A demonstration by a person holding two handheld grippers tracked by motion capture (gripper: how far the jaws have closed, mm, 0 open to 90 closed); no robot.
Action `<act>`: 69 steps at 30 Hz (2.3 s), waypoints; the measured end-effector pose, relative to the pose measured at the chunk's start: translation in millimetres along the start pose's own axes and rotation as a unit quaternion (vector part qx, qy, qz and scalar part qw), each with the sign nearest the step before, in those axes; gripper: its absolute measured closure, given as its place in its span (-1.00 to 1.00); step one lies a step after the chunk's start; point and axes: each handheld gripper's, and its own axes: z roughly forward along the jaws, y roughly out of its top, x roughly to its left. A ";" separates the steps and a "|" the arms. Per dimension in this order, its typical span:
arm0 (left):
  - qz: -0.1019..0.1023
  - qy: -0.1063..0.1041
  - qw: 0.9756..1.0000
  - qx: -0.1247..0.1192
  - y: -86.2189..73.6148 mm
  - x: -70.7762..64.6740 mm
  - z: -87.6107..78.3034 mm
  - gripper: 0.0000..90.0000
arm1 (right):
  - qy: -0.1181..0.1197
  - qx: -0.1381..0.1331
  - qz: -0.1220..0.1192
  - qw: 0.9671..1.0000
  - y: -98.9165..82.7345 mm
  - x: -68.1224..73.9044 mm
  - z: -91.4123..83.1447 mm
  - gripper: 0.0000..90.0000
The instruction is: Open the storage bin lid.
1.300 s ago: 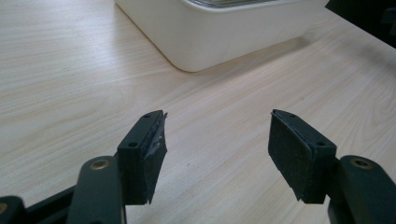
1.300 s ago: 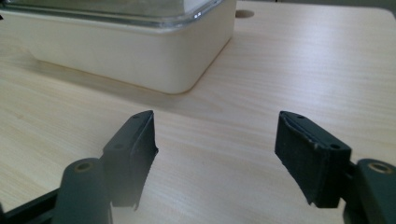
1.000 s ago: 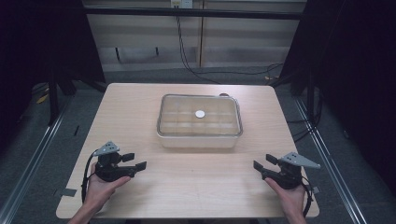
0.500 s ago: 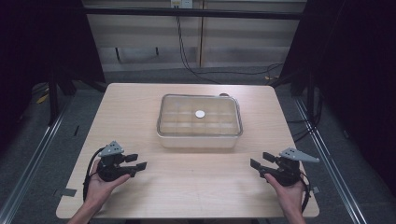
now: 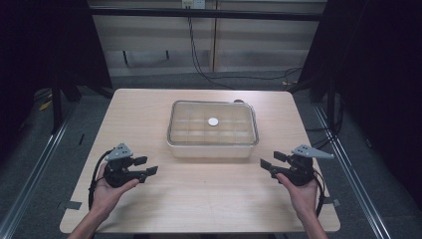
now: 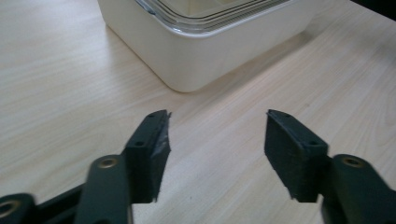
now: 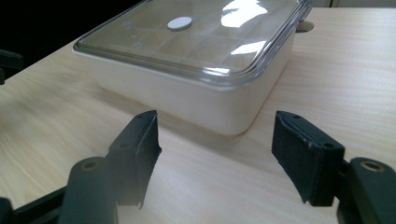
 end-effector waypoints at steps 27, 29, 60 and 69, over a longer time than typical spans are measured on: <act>0.003 0.000 1.000 -0.022 53.2 19.7 27.5 -0.44 | 0.032 0.018 -0.011 0.999 60.5 -19.1 36.0 -0.29; 0.002 -0.001 1.000 -0.023 56.1 21.8 28.5 -0.42 | 0.037 0.022 -0.008 0.999 63.8 -20.4 39.5 -0.31; -0.019 0.000 1.000 -0.005 82.4 45.0 64.0 -0.37 | 0.027 0.088 -0.002 0.996 86.6 -40.7 92.9 -0.51; -0.016 0.005 1.000 0.011 83.4 47.6 77.2 -0.47 | 0.025 0.100 0.006 0.995 80.4 -50.5 112.6 -0.67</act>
